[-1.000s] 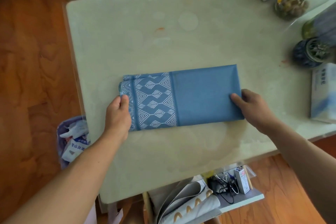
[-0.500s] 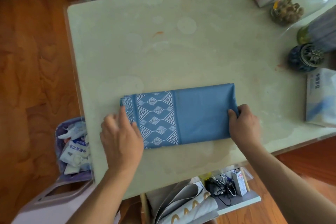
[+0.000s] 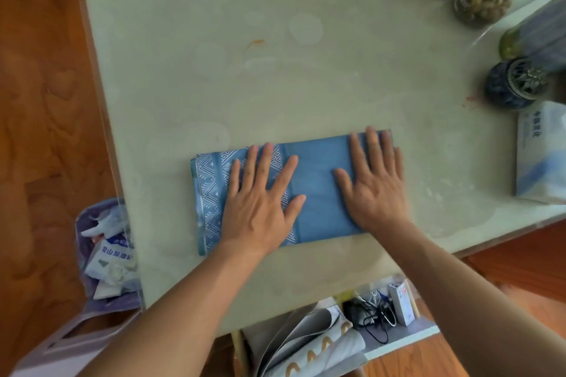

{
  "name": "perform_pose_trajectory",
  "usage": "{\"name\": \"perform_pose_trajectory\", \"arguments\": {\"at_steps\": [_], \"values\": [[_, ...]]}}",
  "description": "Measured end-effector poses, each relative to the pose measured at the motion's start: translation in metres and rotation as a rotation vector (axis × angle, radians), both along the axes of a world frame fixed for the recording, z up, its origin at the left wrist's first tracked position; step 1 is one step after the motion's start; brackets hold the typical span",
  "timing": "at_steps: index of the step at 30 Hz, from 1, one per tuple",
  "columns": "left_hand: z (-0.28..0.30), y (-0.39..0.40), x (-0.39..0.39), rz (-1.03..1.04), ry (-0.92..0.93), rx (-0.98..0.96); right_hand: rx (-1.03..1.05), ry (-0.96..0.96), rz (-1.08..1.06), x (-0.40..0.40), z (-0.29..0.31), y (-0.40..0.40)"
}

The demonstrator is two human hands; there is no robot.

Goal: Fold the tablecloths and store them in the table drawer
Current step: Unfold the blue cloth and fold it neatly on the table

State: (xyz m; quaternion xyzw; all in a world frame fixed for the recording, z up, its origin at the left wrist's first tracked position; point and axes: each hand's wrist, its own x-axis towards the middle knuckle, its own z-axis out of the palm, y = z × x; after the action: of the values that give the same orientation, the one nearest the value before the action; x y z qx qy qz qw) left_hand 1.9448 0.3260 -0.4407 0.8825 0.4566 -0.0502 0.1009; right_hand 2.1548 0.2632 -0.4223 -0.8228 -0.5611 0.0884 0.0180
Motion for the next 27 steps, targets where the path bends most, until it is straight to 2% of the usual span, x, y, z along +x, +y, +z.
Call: {"name": "perform_pose_trajectory", "arguments": {"at_steps": [5,9,11,12,14,16,20,24,27], "values": [[-0.002,0.009,-0.028,0.138,-0.023,0.008,-0.088,0.013,0.002,0.022,-0.020,-0.009],[0.003,0.004,-0.038,0.381,-0.003,-0.026,-0.056,0.017,-0.089,0.006,-0.008,0.000],[0.006,-0.003,-0.046,0.496,0.000,-0.073,0.189,0.205,-0.016,-0.029,0.007,0.008],[0.009,-0.006,-0.045,0.540,0.000,-0.091,0.320,0.382,0.060,-0.054,0.012,0.012],[0.016,-0.008,-0.035,0.608,0.020,-0.139,0.352,0.729,0.074,-0.099,0.018,0.020],[0.026,-0.004,-0.027,0.664,0.022,-0.185,0.332,0.843,-0.057,-0.118,0.009,0.026],[0.043,0.017,-0.028,0.936,-0.222,-0.320,0.345,0.919,-0.177,-0.113,-0.004,0.027],[0.049,0.049,-0.045,1.276,-0.465,-0.592,0.325,1.009,-0.228,-0.112,0.003,0.029],[0.059,0.063,-0.058,1.305,-0.626,-0.857,0.366,1.072,-0.299,-0.112,0.005,0.031]]}}
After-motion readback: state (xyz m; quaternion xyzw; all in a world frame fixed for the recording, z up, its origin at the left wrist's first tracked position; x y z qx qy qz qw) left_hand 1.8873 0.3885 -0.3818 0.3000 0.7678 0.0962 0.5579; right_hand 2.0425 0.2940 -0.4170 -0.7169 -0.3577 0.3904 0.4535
